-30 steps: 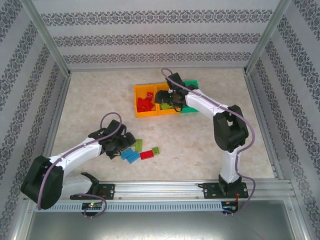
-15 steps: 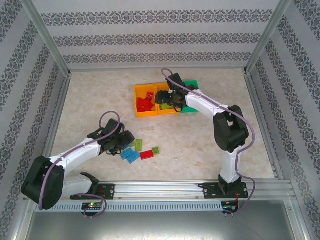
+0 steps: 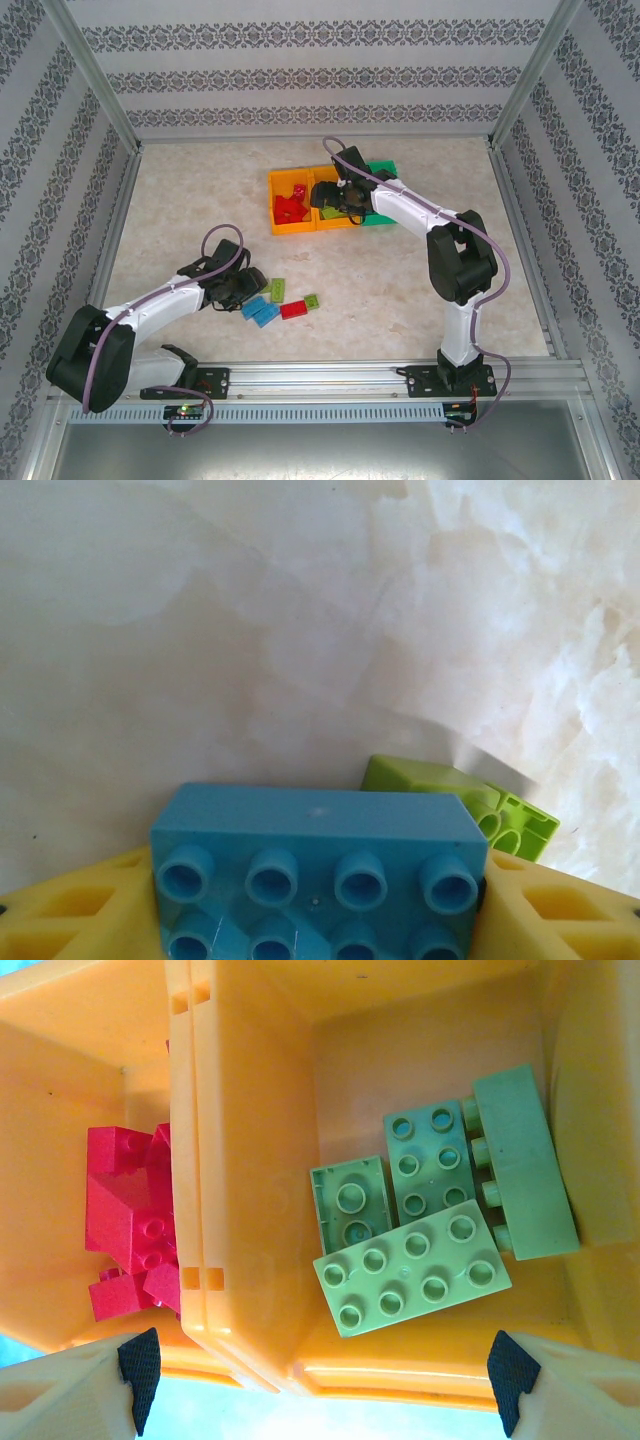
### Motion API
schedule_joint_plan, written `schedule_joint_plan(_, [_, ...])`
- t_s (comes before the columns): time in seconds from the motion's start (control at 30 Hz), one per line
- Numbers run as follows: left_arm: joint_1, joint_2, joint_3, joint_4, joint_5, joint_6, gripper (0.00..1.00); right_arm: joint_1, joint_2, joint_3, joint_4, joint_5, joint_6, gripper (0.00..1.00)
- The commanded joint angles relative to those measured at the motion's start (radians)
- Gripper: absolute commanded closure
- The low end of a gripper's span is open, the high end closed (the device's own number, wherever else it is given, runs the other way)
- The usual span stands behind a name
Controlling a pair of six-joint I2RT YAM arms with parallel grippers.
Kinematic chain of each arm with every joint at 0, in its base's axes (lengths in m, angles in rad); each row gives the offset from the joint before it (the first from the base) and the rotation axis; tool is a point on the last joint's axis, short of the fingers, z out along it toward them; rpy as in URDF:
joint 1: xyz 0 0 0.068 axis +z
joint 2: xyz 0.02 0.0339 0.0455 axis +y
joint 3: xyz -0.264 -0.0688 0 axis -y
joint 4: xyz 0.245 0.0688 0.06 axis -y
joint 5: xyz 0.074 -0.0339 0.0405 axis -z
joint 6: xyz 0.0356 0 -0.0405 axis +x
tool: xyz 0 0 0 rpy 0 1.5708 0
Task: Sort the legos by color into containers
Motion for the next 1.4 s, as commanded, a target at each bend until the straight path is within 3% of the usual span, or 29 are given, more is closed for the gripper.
schedule_joint_plan(0.0, [0.007,-0.033,0.023,-0.011,-0.019,0.023,0.41,0.012,-0.044,-0.005,0.003,0.006,0.013,0.12])
schedule_joint_plan(0.27, [0.008,-0.134,0.086,-0.107,-0.087,0.060,0.42,0.012,-0.116,-0.039,0.030,0.025,-0.002,0.12])
schedule_joint_plan(0.47, [0.007,-0.072,0.210,-0.069,-0.054,0.142,0.43,-0.020,-0.267,-0.173,0.059,0.097,-0.027,0.11])
schedule_joint_plan(0.63, [-0.007,0.085,0.376,0.008,0.028,0.219,0.43,-0.108,-0.439,-0.372,0.081,0.159,-0.017,0.09])
schedule_joint_plan(0.9, [-0.107,0.445,0.811,0.020,0.140,0.363,0.46,-0.274,-0.618,-0.678,0.066,0.105,0.028,0.09])
schedule_joint_plan(1.37, [-0.171,1.072,1.604,-0.085,0.356,0.354,0.49,-0.263,-0.854,-0.986,0.128,0.097,0.070,0.09])
